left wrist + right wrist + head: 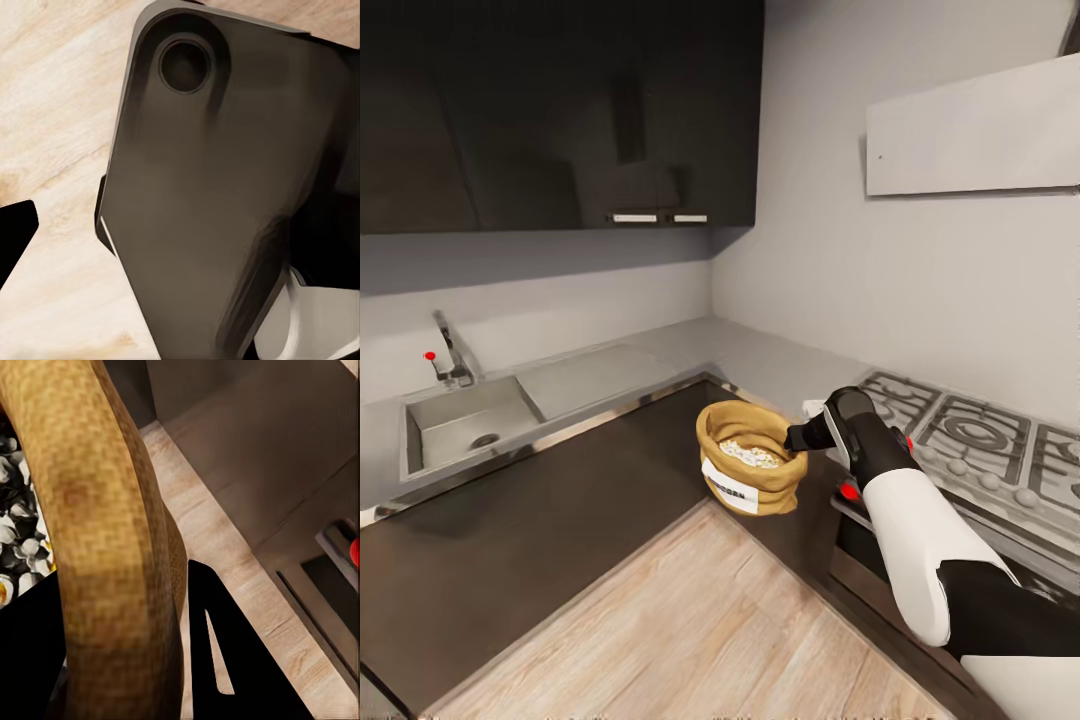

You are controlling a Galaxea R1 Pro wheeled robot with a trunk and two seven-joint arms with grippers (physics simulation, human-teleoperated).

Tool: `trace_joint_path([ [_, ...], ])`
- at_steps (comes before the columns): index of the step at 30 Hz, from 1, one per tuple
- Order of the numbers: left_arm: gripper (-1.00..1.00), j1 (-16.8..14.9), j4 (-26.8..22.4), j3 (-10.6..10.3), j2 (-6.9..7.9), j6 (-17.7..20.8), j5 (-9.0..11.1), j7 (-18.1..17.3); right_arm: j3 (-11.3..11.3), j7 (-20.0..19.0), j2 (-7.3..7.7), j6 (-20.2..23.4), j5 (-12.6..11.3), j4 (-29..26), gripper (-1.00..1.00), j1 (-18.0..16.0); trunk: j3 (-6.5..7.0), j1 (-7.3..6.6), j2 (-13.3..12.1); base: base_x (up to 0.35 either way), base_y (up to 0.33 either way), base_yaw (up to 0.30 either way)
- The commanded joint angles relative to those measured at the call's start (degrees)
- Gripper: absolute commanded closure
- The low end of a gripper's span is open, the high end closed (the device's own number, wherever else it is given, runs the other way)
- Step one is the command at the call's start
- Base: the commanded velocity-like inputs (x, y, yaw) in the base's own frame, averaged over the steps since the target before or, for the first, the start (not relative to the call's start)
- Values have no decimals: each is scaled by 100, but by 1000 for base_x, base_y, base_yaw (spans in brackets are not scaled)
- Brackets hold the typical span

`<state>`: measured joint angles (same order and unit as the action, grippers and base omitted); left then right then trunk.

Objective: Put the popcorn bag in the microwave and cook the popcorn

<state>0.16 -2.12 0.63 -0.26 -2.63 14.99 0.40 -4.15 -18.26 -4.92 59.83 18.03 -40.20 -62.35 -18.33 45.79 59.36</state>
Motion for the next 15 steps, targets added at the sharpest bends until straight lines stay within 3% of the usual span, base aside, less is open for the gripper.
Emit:
trace_joint_path([
  [1, -100, 2, -8, 1, 0, -6, 21, 4, -33, -42, -9, 17, 58, -6, 100, -5, 3, -2, 5, -161, 0, 0],
  [15, -100, 2, -8, -1, 8, -10, 21, 4, -33, -29, -9, 17, 69, 3, 100, -1, 129, -2, 5, -12, 0, 0],
])
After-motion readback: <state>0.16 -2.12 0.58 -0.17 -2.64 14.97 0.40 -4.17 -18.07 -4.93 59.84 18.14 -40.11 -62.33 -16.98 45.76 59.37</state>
